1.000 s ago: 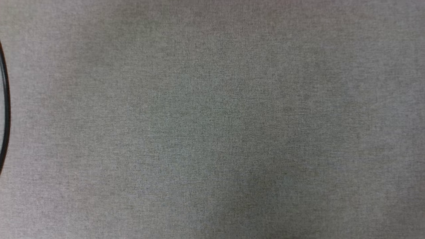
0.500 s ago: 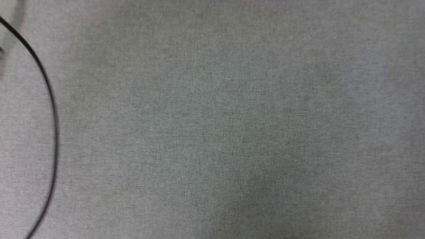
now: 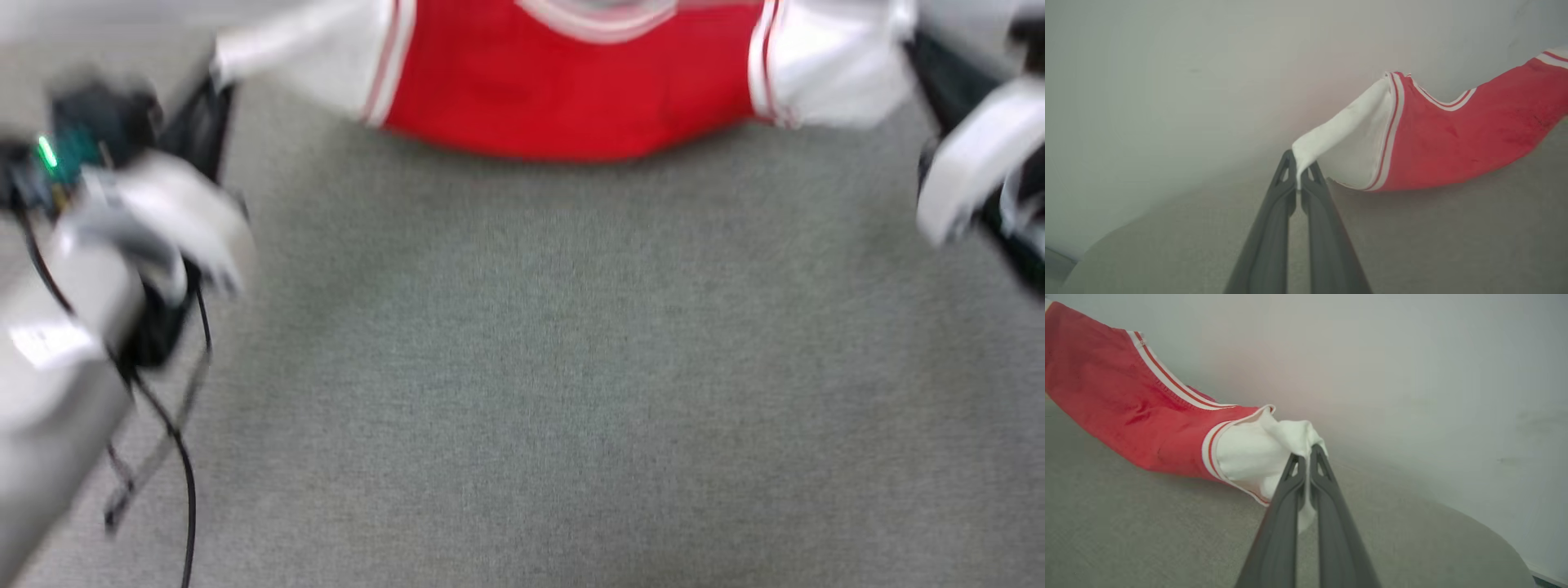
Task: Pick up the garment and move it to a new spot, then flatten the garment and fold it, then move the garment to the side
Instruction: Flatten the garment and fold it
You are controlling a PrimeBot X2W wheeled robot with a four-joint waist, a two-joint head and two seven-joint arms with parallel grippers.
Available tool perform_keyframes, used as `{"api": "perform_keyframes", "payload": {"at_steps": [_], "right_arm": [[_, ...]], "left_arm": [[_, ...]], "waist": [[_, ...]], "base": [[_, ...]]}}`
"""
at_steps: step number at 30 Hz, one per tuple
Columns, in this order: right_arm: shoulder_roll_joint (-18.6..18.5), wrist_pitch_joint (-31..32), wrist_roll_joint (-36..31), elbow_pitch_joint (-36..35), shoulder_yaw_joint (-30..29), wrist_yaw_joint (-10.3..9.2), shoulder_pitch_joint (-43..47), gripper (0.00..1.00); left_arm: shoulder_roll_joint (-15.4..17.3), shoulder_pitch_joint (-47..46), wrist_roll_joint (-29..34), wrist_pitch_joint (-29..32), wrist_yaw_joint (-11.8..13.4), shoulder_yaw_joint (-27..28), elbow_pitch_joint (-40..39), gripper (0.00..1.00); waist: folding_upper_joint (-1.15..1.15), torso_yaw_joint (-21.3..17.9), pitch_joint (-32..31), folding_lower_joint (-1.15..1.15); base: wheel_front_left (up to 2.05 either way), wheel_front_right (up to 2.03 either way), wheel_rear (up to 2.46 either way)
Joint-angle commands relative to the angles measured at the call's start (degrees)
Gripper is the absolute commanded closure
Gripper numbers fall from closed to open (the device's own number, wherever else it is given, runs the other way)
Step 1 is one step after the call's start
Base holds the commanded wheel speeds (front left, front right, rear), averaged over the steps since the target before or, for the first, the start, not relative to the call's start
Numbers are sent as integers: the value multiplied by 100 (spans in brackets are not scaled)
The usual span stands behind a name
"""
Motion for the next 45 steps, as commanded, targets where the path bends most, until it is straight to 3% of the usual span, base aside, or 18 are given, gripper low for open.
{"api": "perform_keyframes", "payload": {"at_steps": [1, 9, 17, 26, 34, 35, 37, 45], "right_arm": [[-189, 20, 211, -267, 89, -6, 814, 100], [-365, 146, 538, -693, -91, -6, 2621, 100], [-397, 248, 567, -1087, -610, -6, 4168, 100], [-364, 649, 316, -1781, -1363, -8, 5859, 100], [-130, 1186, 190, -2295, -1963, -8, 6758, 100], [-75, 1232, 163, -2353, -2021, -8, 6781, 94], [7, 1290, 95, -2503, -2169, -8, 6790, 0], [-95, 1561, -183, -3520, -3188, -6, 6291, 0]], "left_arm": [[200, 922, -225, -35, 291, -79, -414, 100], [508, 2802, -888, -129, 869, -72, -1100, 100], [745, 4191, -1340, -208, 1226, 86, -1518, 100], [833, 5340, -1607, -239, 1395, 341, -1793, 100], [593, 5768, -1518, -243, 1345, 567, -1811, 100], [569, 5771, -1481, -243, 1329, 586, -1805, 100], [522, 5769, -1417, -243, 1293, 609, -1790, 100], [330, 5514, -1072, -238, 1215, 637, -1894, 100]], "waist": [[0, -29, -580, 1], [0, -127, -1151, 1], [0, -199, -1511, 1], [0, -167, -1686, 1], [0, -97, -1782, 1], [0, -87, -1793, 1], [0, -63, -1817, 1], [0, 83, -1694, 1]], "base": [[0, 0, 0], [0, 0, 0], [0, 0, 0], [0, 0, 0], [0, 0, 0], [0, 0, 0], [0, 0, 0], [0, 0, 0]]}}
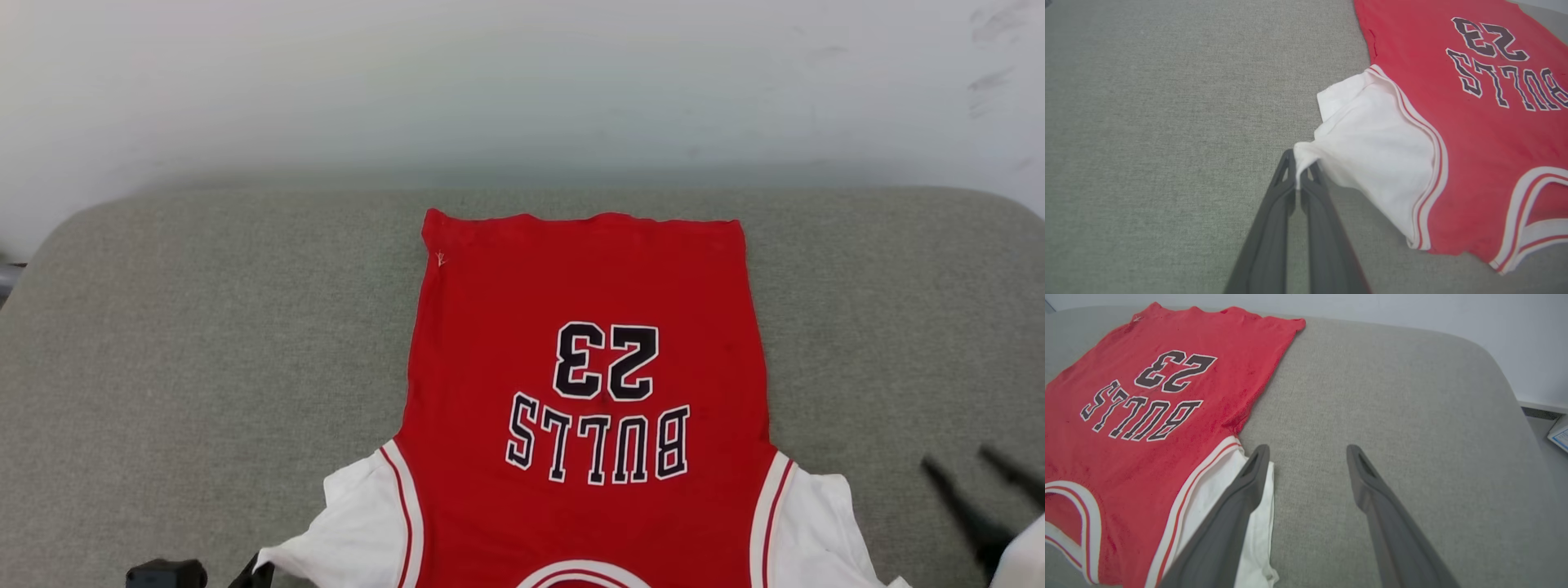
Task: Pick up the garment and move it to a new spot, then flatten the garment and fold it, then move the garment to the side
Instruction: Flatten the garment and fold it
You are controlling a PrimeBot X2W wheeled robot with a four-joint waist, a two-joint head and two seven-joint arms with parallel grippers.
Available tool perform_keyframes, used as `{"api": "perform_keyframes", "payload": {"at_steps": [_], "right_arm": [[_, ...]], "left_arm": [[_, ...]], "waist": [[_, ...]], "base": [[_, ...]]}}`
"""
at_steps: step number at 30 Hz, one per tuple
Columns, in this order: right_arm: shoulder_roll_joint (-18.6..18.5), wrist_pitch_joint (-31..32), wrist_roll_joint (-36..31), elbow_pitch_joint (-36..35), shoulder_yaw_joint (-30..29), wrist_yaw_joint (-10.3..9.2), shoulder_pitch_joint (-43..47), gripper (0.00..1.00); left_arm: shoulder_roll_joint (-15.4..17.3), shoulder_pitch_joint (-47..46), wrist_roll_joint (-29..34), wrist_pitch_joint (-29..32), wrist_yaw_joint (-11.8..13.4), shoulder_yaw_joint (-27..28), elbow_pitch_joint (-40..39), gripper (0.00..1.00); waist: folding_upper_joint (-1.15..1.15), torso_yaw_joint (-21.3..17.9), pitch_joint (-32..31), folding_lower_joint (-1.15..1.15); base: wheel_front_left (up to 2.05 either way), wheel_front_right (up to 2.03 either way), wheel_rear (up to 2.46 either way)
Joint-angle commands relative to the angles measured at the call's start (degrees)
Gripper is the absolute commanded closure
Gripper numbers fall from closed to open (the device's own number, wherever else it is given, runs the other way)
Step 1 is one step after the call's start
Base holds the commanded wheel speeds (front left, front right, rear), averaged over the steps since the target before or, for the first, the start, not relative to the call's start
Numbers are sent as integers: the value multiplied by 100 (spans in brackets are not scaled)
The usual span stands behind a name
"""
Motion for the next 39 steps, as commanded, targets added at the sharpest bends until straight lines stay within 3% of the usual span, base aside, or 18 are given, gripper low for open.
{"api": "perform_keyframes", "payload": {"at_steps": [1, 7, 11, 20, 25, 31, 39], "right_arm": [[-85, 85, -61, -306, -260, -6, -322, 0], [-219, 396, -103, -802, -768, -6, -1336, 0], [-339, 907, -73, -736, -766, -6, -2434, 0], [-742, 2913, -129, 235, 169, -5, -4864, 0], [-773, 4031, -123, 990, 629, -6, -5874, 0], [-892, 5043, -335, 1642, 942, -6, -6522, 0], [-747, 5303, -492, 2183, 1031, -5, -6569, 0]], "left_arm": [[-47, -153, 103, -28, -31, 5, -44, 100], [-137, -470, 363, -28, -58, -26, -175, 100], [-249, -778, 587, -23, -86, -21, -290, 100], [-597, -1466, 1129, -24, -164, 57, -578, 100], [-843, -1726, 1377, -24, -216, 133, -676, 100], [-1144, -1913, 1594, -24, -316, 248, -731, 100], [-1555, -2019, 1867, -24, -526, 493, -673, 100]], "waist": [[0, 66, 120, 0], [0, 276, 516, 0], [0, 510, 946, 0], [0, 1073, 2036, 0], [0, 1344, 2497, 0], [0, 1624, 2994, 0], [0, 1836, 3477, 0]], "base": [[0, 0, 0], [0, 0, 0], [0, 0, 0], [0, 0, 0], [0, 0, 0], [0, 0, 0], [0, 0, 0]]}}
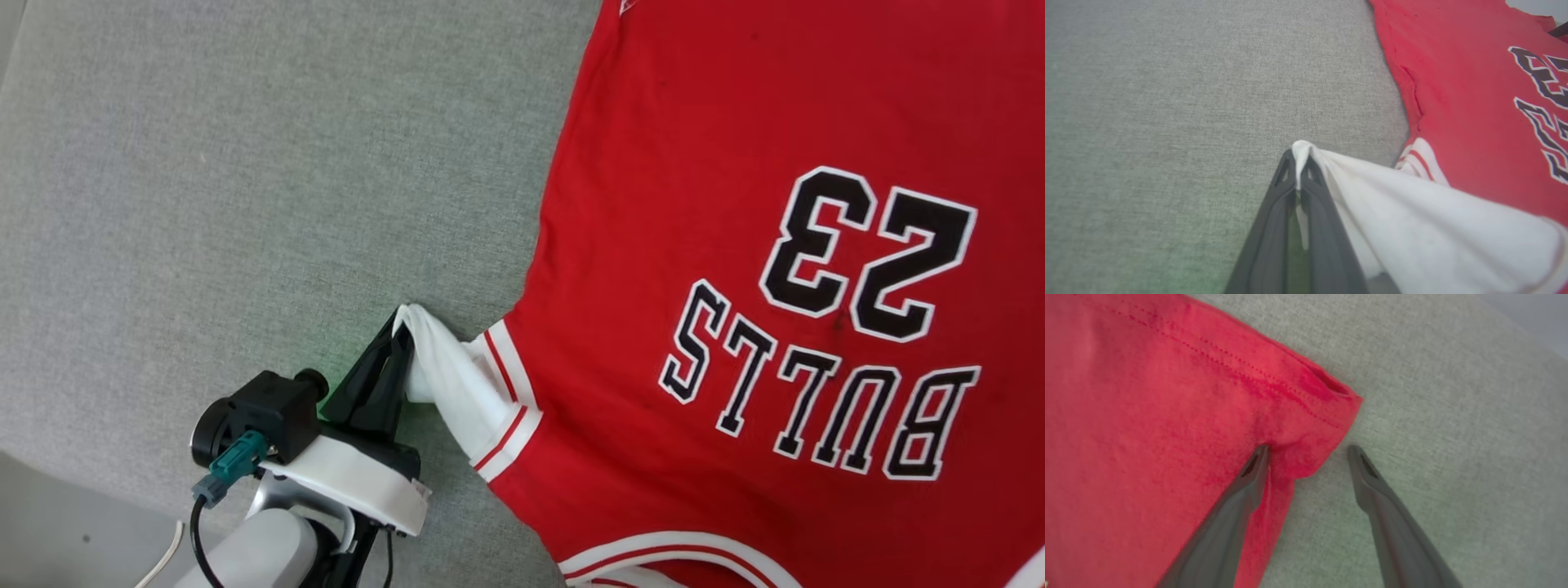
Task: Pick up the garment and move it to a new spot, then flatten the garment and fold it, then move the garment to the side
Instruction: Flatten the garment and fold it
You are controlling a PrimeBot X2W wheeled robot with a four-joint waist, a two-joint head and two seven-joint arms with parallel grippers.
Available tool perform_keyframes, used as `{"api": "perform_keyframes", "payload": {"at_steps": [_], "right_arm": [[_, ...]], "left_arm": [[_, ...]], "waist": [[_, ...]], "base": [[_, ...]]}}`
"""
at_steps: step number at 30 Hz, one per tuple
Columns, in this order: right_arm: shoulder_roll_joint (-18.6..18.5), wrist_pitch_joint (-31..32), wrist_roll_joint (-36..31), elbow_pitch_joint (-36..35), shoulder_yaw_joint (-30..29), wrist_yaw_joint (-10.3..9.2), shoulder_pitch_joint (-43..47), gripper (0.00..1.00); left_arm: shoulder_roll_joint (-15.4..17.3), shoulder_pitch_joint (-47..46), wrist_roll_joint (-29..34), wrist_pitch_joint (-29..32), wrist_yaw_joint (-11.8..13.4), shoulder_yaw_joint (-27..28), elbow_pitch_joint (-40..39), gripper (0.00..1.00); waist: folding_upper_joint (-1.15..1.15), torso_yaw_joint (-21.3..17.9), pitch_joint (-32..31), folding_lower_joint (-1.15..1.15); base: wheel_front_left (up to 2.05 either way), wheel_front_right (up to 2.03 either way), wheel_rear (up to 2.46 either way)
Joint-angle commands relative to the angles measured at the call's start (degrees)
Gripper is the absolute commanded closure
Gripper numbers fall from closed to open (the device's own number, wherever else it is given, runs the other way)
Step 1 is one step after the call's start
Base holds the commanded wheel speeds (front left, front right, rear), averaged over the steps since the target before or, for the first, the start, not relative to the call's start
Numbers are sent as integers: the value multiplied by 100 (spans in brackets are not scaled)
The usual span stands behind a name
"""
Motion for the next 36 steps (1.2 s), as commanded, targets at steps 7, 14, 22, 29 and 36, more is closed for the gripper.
{"api": "perform_keyframes", "payload": {"at_steps": [7, 14, 22, 29, 36], "right_arm": [[-13, 105, 133, 256, 302, -2, 568, 100], [26, -543, 286, 109, 102, -3, 263, 100], [-173, -1356, 756, -192, 302, -3, 708, 100], [-584, -1763, 1281, -693, 530, -3, 1836, 100], [-986, -2053, 1722, -1185, 333, -4, 3583, 100]], "left_arm": [[-319, -40, 198, -13, -224, 295, 175, 100], [-495, 167, 344, -13, -376, 572, 428, 100], [-524, 618, 368, -14, -387, 940, 587, 100], [-494, 1182, 293, -14, -288, 1264, 586, 100], [-462, 1705, 223, -14, -173, 1515, 551, 100]], "waist": [[0, 134, 219, -1], [0, -39, -137, -1], [0, -415, -1018, -1], [0, -835, -1742, -1], [0, -1137, -2332, -1]], "base": [[0, 0, 0], [0, 0, 0], [0, 0, 0], [0, 0, 0], [0, 0, 0]]}}
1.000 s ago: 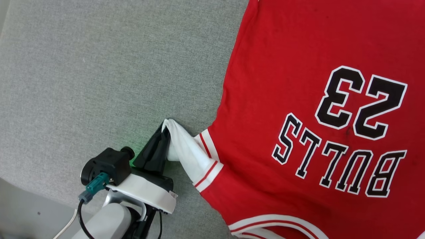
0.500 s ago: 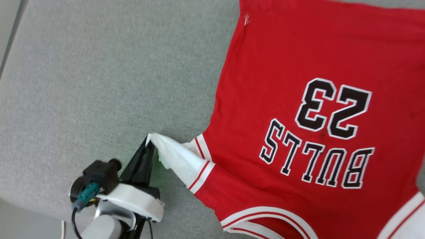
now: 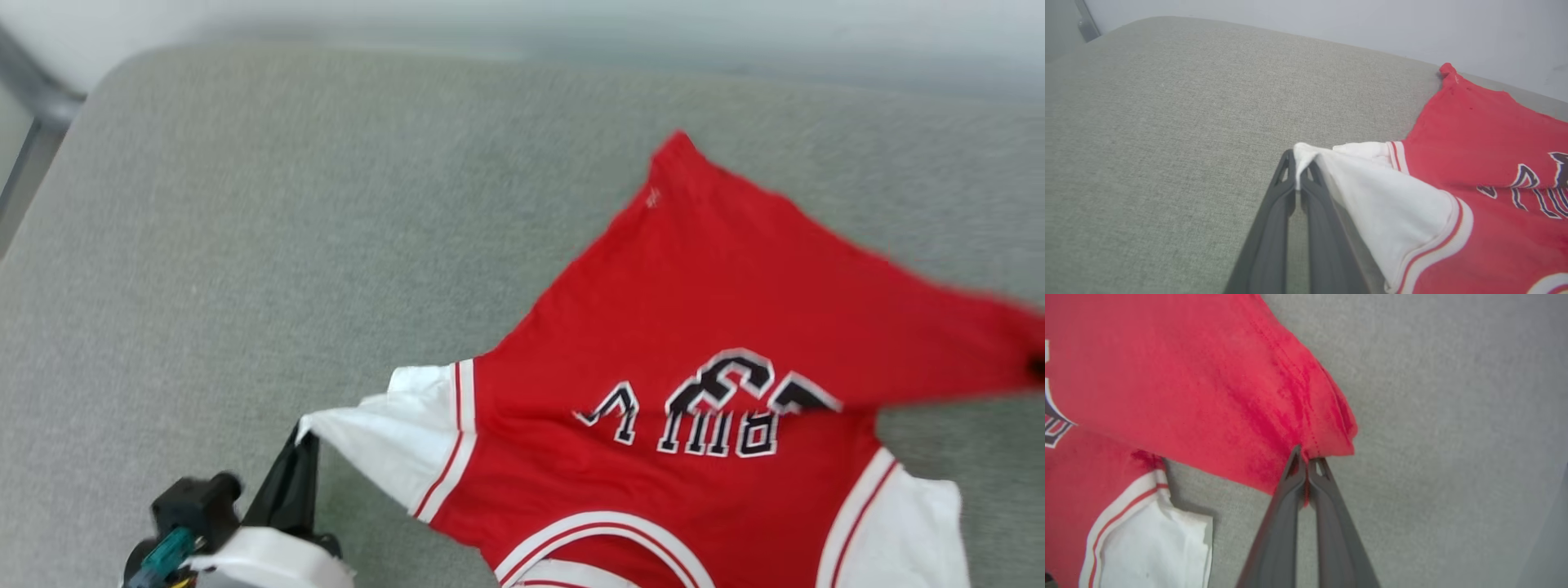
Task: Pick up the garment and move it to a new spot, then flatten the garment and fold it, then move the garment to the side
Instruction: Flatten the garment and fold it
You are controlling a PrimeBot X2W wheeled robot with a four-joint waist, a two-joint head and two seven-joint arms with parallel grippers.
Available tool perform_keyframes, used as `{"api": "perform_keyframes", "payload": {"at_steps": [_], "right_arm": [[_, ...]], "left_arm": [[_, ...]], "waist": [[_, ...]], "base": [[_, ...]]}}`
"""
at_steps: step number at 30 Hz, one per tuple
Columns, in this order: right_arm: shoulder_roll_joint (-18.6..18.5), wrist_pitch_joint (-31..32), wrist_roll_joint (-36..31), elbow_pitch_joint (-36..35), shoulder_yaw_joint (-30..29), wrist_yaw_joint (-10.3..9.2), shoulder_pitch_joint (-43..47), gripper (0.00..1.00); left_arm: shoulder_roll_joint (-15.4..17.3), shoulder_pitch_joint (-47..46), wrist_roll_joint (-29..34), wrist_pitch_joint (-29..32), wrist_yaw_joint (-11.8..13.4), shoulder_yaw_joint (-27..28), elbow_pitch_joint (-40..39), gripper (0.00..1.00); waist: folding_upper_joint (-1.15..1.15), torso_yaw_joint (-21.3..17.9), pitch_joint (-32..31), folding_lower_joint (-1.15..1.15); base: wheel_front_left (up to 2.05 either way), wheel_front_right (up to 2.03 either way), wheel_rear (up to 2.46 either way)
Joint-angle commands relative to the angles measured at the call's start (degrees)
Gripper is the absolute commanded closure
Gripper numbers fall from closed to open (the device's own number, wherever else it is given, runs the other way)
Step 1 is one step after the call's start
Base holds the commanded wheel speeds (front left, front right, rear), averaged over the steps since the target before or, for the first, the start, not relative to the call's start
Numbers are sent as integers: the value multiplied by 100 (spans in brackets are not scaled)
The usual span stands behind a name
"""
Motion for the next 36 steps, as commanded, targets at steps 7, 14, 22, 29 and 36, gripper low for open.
{"api": "perform_keyframes", "payload": {"at_steps": [7, 14, 22, 29, 36], "right_arm": [[-103, -103, 285, -320, -286, -6, 1822, 100], [190, -52, 414, -410, -470, -6, 3240, 100], [666, -416, 208, -490, -696, -6, 3321, 0], [668, -920, 82, -1175, -1356, -5, 2579, 0], [680, -603, -152, -1756, -1180, -5, 1313, 0]], "left_arm": [[51, 485, -73, -14, 134, 246, -123, 100], [113, 588, -78, -11, 138, 251, -147, 100], [119, 580, -95, 6, 142, 231, -111, 100], [120, 568, -68, 8, 143, 186, -153, 100], [58, 338, 0, 31, 82, 68, -175, 100]], "waist": [[0, -419, -538, 0], [0, -468, -589, 0], [0, -531, -647, 0], [0, -509, -658, 0], [0, -312, -407, 0]], "base": [[0, 0, 0], [0, 0, 0], [0, 0, 0], [0, 0, 0], [0, 0, 0]]}}
